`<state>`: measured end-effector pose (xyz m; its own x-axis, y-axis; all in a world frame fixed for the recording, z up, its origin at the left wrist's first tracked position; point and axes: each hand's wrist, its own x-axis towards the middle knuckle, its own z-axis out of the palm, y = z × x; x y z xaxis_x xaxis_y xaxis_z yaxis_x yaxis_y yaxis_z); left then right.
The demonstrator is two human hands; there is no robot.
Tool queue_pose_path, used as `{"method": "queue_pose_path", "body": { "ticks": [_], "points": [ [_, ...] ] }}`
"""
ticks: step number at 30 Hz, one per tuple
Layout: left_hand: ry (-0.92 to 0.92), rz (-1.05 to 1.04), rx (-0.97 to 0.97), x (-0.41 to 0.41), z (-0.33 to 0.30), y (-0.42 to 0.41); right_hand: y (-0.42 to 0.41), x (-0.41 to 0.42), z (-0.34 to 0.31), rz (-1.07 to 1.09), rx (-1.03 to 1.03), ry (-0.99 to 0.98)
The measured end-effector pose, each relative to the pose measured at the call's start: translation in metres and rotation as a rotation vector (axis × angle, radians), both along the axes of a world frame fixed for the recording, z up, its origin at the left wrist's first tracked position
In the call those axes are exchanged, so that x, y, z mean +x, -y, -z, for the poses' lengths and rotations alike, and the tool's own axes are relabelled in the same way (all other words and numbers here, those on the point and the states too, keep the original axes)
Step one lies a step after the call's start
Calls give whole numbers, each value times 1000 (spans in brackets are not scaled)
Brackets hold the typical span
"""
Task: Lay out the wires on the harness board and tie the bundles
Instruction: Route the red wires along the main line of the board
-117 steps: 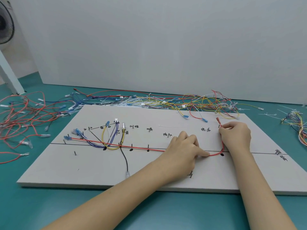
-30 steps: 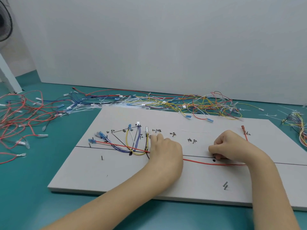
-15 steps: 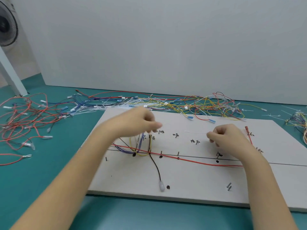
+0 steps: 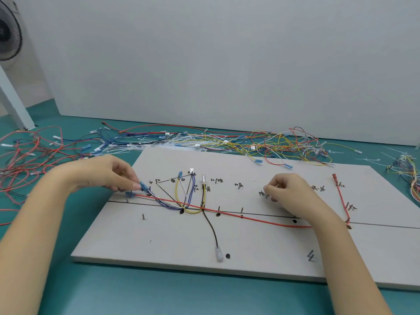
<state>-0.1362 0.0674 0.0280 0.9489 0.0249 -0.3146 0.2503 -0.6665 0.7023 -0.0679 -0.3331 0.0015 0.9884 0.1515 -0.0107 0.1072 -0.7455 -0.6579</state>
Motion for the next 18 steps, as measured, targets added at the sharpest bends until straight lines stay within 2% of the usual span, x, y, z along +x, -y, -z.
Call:
{"method": "queue_pose_path", "body": {
  "ticks": [5, 18],
  "points": [
    [-91, -15, -9, -2, 4, -13, 0, -1, 0, -2, 5, 1],
    [-129, -86, -52, 3, 11, -17, -1, -1, 0, -8, -5, -11]
  ]
}}
